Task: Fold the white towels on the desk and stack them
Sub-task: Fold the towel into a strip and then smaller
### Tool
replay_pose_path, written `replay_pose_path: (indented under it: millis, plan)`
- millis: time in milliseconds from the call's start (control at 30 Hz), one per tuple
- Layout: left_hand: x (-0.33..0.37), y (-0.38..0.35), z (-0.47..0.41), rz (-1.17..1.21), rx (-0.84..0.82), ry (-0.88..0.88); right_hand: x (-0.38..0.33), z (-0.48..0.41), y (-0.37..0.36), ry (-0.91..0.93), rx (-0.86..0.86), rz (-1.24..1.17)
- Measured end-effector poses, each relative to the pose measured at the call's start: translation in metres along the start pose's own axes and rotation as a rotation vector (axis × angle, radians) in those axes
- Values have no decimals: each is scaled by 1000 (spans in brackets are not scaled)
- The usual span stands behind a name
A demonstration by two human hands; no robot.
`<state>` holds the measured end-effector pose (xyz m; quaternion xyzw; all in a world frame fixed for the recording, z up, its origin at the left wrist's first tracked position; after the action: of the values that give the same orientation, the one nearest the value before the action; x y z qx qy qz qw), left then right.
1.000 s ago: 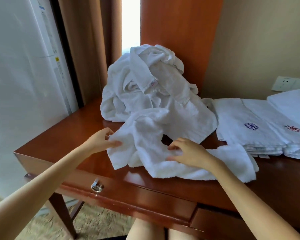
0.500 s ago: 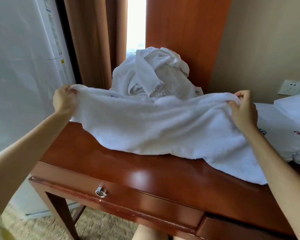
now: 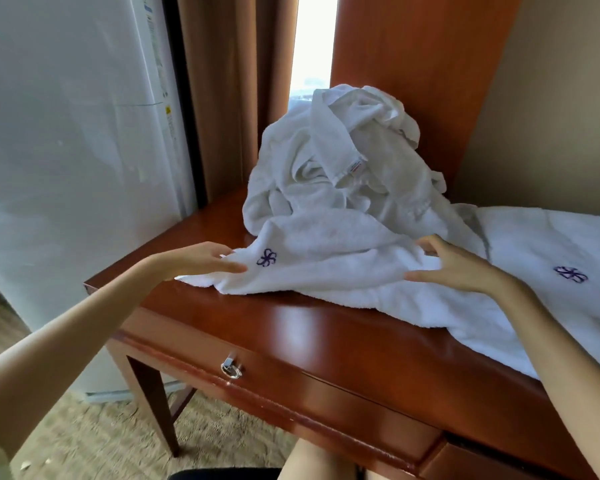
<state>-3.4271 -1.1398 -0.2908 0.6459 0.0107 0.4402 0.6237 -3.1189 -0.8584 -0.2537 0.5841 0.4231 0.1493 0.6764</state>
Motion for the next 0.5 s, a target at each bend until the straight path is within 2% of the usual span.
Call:
replay_pose_path:
  millis: [67,233,367,433,500]
  plan:
    - [3,2,-5,62,81,-16,-17,-12,0,11,85,34]
    - [25,0,-28,161,261,-8,-37,-38,-17,-29,113,205]
    - [43,8,-43,95,331,-26,-69,-31,-8,68,253,106]
    - [45,33,-37,132,432,-108,-102,-12,-13,228,199,89]
    - [35,60,-24,137,512,-197,-134,17,-34,394,-11,100]
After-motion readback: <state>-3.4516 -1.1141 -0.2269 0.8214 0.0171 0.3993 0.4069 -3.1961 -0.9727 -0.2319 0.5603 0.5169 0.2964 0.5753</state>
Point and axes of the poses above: each hand's wrist, its own z-axis away from the middle knuckle, its own y-axis out of the back of the hand, x = y × z, the point moved 9 cm from there along -z, towards the middle knuckle, and after that the axes turned 7 degrees about x, right-handed, at the moved point
